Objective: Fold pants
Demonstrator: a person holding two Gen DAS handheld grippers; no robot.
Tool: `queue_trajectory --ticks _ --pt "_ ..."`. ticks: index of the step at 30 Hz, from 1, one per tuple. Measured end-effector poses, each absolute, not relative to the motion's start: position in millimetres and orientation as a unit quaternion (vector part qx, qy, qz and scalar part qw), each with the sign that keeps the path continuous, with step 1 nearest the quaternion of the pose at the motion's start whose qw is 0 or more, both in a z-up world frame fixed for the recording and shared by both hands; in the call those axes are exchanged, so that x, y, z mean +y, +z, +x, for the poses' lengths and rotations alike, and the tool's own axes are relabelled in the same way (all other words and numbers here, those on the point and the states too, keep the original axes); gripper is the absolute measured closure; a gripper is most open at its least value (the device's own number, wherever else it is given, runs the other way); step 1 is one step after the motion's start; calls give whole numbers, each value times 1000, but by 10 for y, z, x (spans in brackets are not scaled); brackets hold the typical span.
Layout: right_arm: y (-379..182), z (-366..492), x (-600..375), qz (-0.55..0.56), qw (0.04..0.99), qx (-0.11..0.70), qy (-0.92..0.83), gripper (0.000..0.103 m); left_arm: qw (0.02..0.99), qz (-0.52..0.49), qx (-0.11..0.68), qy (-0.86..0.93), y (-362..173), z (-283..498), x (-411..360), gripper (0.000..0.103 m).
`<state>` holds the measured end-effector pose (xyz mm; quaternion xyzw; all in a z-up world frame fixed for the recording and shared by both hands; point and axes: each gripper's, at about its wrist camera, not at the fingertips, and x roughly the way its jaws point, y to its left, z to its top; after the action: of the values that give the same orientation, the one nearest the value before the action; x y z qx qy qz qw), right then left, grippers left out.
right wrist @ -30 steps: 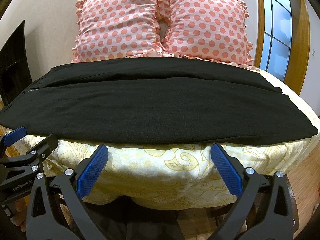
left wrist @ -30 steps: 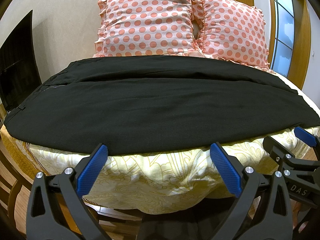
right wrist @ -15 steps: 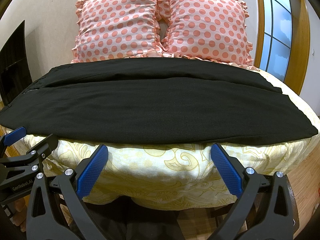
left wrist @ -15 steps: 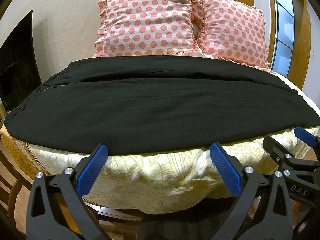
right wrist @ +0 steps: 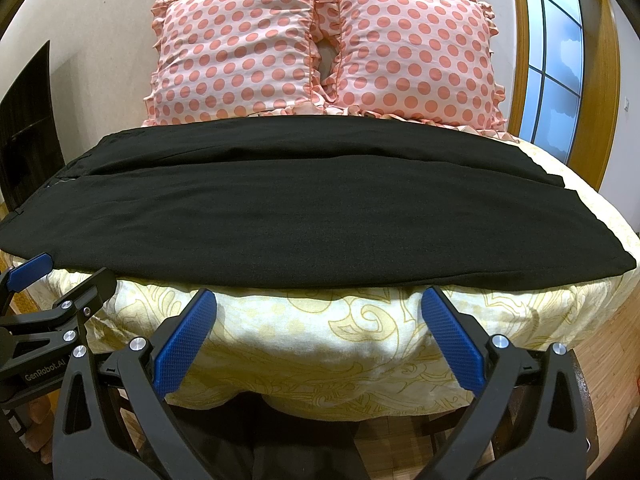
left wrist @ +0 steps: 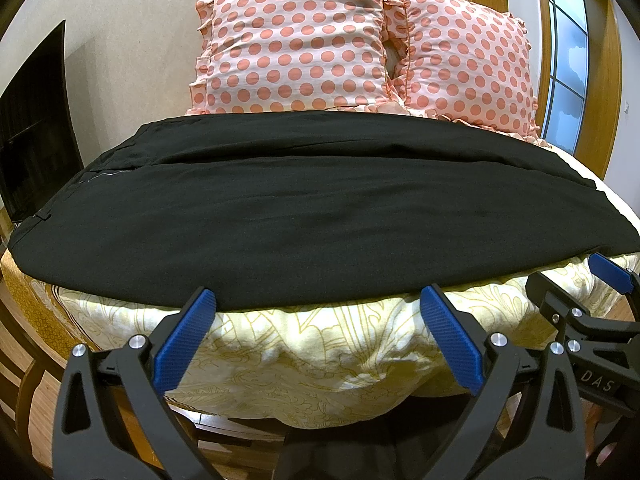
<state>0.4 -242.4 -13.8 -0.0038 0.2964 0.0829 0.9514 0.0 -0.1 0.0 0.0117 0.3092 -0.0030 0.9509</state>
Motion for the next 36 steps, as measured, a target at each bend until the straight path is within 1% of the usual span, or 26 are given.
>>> queue_trajectory --ticks 36 --pt "-139 -14 -2424 -3 952 295 84 1 951 12 309 -3 0 0 -1 2"
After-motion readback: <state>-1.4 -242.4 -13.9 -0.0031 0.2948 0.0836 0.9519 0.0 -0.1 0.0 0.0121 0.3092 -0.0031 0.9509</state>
